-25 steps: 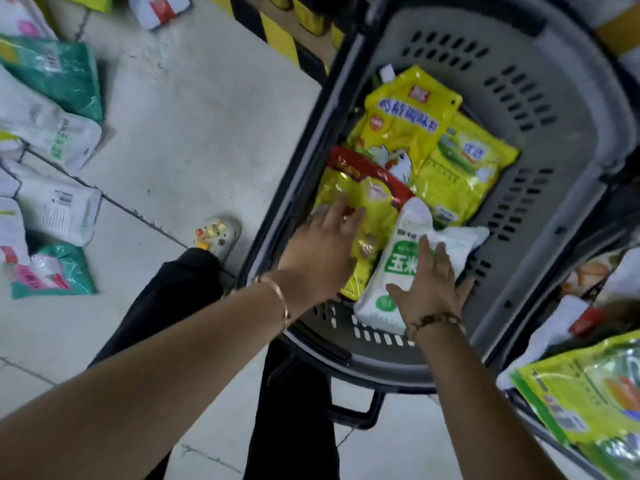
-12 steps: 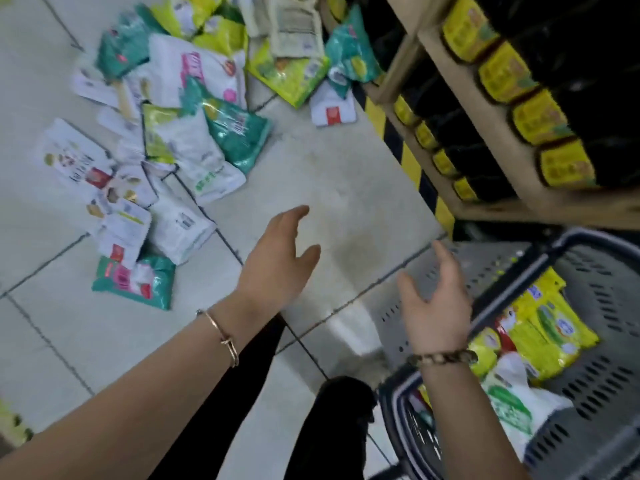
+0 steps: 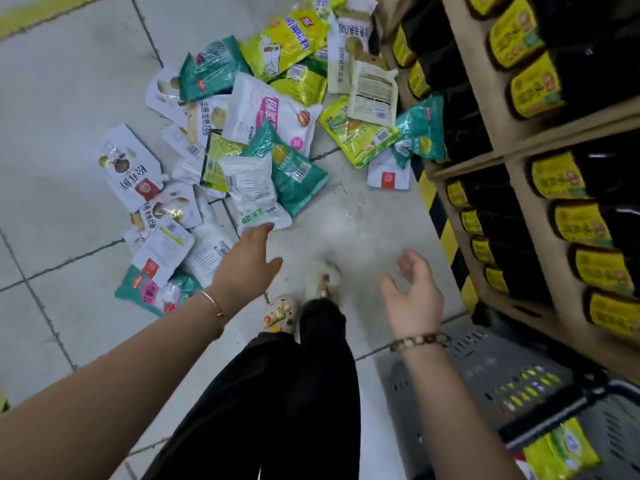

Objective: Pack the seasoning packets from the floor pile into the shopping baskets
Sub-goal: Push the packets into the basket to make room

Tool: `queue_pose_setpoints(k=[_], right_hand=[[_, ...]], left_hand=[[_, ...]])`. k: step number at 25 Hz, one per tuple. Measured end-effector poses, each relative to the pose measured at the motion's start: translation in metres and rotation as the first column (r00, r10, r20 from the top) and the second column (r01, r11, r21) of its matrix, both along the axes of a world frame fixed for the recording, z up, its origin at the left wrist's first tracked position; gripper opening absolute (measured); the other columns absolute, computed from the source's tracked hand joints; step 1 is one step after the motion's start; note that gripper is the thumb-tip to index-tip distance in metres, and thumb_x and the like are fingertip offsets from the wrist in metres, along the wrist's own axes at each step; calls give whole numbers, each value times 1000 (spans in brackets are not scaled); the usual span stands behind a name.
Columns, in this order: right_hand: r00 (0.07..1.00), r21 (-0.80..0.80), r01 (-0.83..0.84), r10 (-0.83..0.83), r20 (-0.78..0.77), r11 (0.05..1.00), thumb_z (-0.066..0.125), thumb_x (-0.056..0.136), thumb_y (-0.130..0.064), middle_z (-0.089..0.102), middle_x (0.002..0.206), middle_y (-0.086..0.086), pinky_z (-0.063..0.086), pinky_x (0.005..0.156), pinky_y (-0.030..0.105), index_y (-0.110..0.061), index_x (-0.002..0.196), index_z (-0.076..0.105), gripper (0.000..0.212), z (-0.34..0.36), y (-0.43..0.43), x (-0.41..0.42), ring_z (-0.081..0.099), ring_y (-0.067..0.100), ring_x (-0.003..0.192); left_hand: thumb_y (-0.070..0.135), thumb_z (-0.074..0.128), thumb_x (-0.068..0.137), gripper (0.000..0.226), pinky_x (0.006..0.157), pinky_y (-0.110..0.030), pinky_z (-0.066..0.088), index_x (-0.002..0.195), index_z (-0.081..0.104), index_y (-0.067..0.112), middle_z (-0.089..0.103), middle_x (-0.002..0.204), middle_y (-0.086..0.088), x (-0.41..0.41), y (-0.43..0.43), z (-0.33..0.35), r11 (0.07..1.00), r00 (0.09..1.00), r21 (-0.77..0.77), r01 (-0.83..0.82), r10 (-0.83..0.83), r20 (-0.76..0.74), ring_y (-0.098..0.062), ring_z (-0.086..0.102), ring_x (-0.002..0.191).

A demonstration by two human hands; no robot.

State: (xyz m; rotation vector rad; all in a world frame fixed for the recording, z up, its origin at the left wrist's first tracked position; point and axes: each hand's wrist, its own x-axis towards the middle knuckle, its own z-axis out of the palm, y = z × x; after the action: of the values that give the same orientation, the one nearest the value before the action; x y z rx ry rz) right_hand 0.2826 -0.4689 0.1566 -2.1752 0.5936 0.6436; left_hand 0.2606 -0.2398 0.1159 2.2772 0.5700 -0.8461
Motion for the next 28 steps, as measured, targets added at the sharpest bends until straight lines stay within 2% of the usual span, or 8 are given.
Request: queue_pose_setpoints(k=[3,9,11,14,19,21,24,28], right_hand=[[998,3,-63,64,-22,998,62,86,-15,55,132,4,33,92,18,-16,134,44,51,-32,19,44,49,14,123],[951,13,-277,276,-138,961,61,86,-18,55,130,6,36,96,25,-15,134,44,51,-112,70,119,50,20,120],[922,36,-352,353,-160,935,61,85,-19,54,130,5,37,97,26,-17,134,44,52,-139,89,134,50,20,120],[877,40,-444,443,-184,895,64,84,-20,55,130,5,38,96,27,-17,135,44,55,-175,111,157,51,21,119],[816,-13,-570,565,-120,822,69,79,-23,62,119,7,37,81,23,-13,125,52,50,-255,147,193,58,23,109],[770,-5,-631,625,-126,776,72,78,-28,58,126,8,36,83,23,-13,128,49,58,-287,163,203,55,24,113],[732,29,-667,662,-159,745,76,73,-37,49,135,8,39,97,30,-16,134,42,73,-326,186,210,48,24,121],[790,-84,-599,570,-224,797,80,62,-48,48,132,9,42,99,42,-17,131,38,86,-357,204,208,47,28,120]], left_hand=[[26,63,89,64,96,-40,43,144,33,13,43,140,-16,20,36,-30,995,989,41,-93,97,-114,-33,50,119],[27,65,88,68,93,-38,43,145,32,10,45,141,-17,65,86,-96,939,918,78,-334,343,-198,-35,50,122],[29,66,88,68,91,-36,43,144,32,11,47,139,-16,72,96,-121,899,873,65,-434,437,-216,-34,50,121],[32,67,86,73,96,-39,43,145,29,11,46,140,-17,78,106,-162,847,812,20,-531,516,-273,-33,48,123],[39,70,83,86,106,-36,35,147,22,7,36,147,-16,85,131,-242,706,681,-35,-707,667,-302,-31,40,131],[45,66,84,88,106,-34,33,147,20,5,31,150,-14,86,137,-270,657,634,-49,-753,702,-323,-29,36,134],[44,64,86,80,92,-27,36,144,29,2,39,145,-12,86,140,-297,589,581,-85,-803,746,-326,-23,45,123],[43,70,81,73,88,-26,42,135,43,2,53,132,-6,84,140,-317,476,491,-130,-870,812,-316,-17,53,109]])
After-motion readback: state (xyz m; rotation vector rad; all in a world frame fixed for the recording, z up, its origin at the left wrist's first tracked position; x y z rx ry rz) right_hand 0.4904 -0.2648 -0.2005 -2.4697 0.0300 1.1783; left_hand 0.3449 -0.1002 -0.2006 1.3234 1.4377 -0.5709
